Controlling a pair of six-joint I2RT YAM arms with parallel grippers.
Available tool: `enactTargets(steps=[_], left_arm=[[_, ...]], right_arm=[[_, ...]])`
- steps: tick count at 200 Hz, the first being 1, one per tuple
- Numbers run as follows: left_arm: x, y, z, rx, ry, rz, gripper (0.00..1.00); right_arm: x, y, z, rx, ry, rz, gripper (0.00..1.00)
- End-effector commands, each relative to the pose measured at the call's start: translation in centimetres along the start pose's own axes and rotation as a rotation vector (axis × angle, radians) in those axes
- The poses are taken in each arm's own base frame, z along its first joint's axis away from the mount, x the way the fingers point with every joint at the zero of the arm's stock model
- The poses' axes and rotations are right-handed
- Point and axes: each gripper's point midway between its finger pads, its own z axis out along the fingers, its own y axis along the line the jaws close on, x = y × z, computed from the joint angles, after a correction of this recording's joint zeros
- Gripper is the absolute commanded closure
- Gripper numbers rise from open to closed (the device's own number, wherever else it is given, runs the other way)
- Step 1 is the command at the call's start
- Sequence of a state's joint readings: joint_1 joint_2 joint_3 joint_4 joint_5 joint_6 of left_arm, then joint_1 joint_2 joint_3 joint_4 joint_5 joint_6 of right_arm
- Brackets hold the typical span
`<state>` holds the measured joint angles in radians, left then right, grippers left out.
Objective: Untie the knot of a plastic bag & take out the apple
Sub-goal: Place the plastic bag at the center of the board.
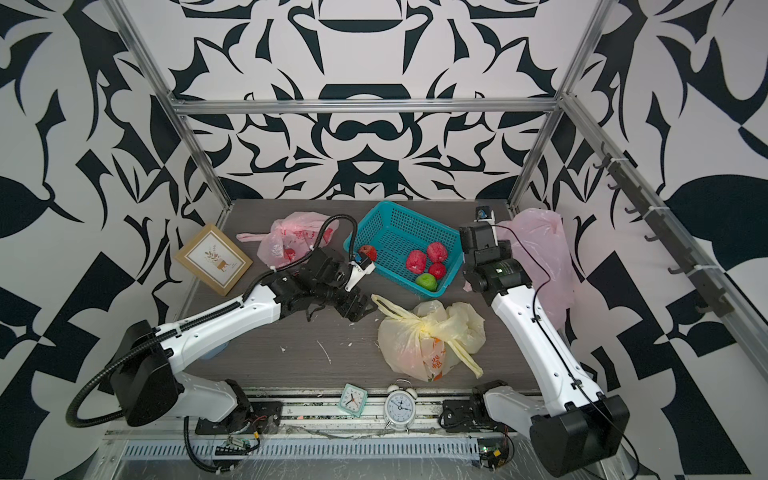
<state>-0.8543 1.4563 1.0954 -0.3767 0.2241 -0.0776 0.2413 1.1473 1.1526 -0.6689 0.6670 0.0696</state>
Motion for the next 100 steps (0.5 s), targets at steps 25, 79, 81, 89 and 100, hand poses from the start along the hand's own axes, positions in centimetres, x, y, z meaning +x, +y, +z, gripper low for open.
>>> enactTargets(steps=[25,79,81,89,100], left_arm=[[-2.5,-4.9,1.6,0.125,-0.052,0.14,0.16],[-2.8,-7.4,4.5,0.168,-0.062,0.279,0.16],[-2.8,-7.5,4.7,0.174,-0.058,0.279,0.16],[-2.8,-7.9,5.0,0.19,-0.051,0.28,0.11],[-2.6,-8.3,5.6,0.2,-0.041,0.289,0.1]], right_arm=[[5.2,0.3,1.1,-0.016,0.261,0.023,1.0],[6.3,1.0,1.6,-0.145,0.332,0.115,0.53],[6.2,0.9,1.5,-0.148,0.323,0.119,0.52],[5.6,0.8,1.0,-0.161,0.297,0.133,0.46],[4.8,0.4,0.3,-0.171,0.263,0.152,0.42]])
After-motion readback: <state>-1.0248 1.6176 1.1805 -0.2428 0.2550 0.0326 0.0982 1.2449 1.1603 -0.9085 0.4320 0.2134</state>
